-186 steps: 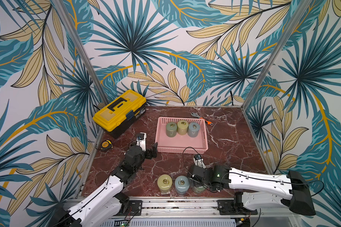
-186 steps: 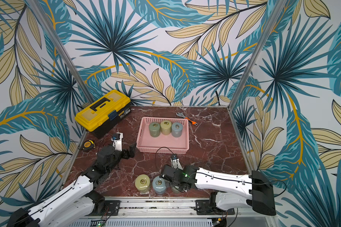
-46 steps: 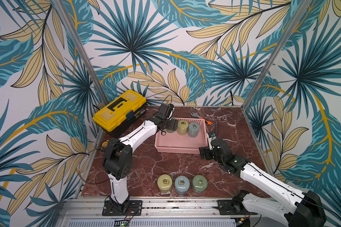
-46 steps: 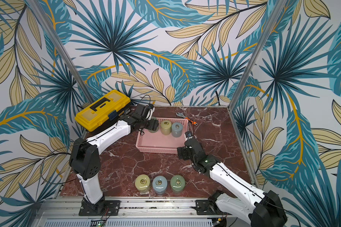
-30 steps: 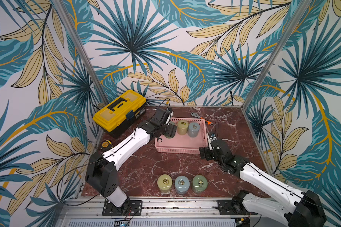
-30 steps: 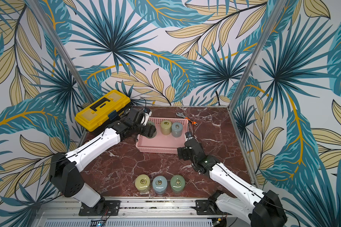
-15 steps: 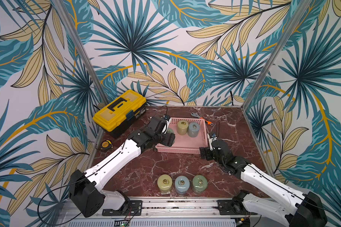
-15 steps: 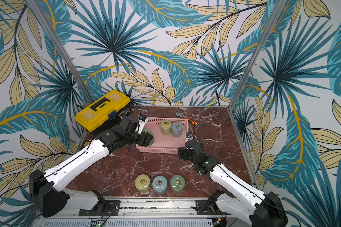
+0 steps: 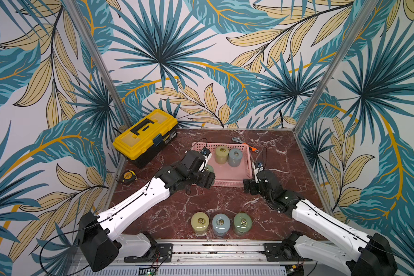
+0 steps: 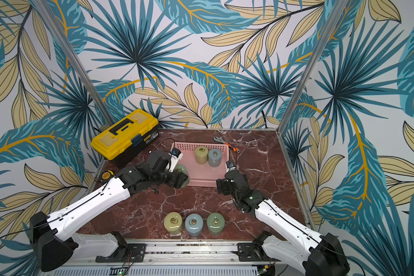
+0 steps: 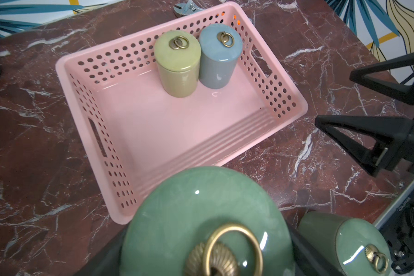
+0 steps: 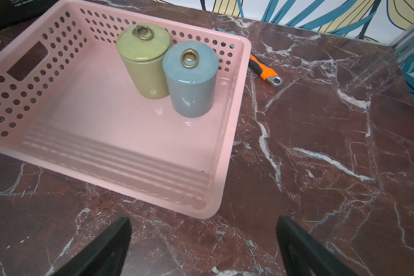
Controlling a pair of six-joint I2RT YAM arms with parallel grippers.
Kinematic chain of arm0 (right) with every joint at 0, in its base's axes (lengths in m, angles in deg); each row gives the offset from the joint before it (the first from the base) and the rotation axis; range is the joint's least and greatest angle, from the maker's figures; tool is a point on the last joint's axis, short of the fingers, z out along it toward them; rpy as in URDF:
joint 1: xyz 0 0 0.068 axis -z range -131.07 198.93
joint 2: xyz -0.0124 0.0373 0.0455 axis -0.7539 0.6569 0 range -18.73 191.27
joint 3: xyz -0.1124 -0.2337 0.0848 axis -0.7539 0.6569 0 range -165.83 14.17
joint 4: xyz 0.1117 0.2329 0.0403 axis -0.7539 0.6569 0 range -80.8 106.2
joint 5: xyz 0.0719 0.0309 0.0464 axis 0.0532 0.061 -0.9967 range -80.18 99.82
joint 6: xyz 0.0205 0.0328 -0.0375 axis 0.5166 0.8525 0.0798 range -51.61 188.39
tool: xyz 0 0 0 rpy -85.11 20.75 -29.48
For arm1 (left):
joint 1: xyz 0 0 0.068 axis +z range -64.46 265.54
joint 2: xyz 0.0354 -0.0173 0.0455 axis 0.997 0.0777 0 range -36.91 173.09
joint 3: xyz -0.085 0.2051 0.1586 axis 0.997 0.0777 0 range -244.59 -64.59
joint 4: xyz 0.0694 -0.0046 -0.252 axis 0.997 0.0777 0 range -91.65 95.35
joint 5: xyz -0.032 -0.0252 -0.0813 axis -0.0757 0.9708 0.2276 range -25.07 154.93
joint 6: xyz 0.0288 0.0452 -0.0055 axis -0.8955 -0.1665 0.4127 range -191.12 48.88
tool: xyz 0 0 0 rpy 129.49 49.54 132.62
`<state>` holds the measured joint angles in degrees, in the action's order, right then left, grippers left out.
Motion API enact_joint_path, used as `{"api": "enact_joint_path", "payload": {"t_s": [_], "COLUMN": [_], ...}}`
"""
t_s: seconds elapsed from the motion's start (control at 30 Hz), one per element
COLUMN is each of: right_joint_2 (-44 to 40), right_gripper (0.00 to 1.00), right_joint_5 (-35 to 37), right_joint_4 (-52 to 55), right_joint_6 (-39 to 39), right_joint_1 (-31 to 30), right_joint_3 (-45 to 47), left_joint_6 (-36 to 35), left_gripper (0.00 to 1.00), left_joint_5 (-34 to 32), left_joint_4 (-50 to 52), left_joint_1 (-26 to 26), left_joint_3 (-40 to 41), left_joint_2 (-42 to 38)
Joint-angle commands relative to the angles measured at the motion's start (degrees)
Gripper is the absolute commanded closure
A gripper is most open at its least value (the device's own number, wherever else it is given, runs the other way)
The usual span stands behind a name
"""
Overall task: Take the tea canister out of the basket
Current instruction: Place the tea canister at the center of the board.
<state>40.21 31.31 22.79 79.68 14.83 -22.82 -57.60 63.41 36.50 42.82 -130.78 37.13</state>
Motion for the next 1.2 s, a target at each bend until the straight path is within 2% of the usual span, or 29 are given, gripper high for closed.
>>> {"api": "enact_joint_path", "payload": {"t_s": [0.0, 0.23, 0.27, 0.6, 1.17], "right_joint_2": [-0.8, -1.31, -1.37, -2.86, -4.43], "right_gripper": [0.01, 0.01, 0.01, 0.01, 0.01], "right_joint_5": [1.76, 2.8, 2.93, 4.17, 5.54], "right_joint_4": [-0.49, -0.55, -0.55, -2.59, -2.53], "right_joint_6": [-0.05, 0.18, 0.22, 0.56, 0.86], "right_joint_1": [0.15, 0.16, 0.11, 0.1, 0.17], "right_joint_3": [1.51, 1.84, 1.88, 2.45, 3.15], "left_joint_6": [1.19, 2.86, 2.99, 7.06, 12.7], "left_gripper": [0.48, 0.48, 0.48, 0.48, 0.49], "left_joint_5": [-0.47, -1.38, -3.28, -7.42, -10.87], "left_joint_4": [-5.65, -6.87, -6.87, -7.63, -14.44], "left_joint_1": [-1.73, -5.89, -6.41, -11.73, -16.93], "left_joint_3": [1.36, 2.56, 2.55, 3.43, 7.15], "left_joint_2": [-1.71, -1.2, -1.03, 1.16, 7.8]}}
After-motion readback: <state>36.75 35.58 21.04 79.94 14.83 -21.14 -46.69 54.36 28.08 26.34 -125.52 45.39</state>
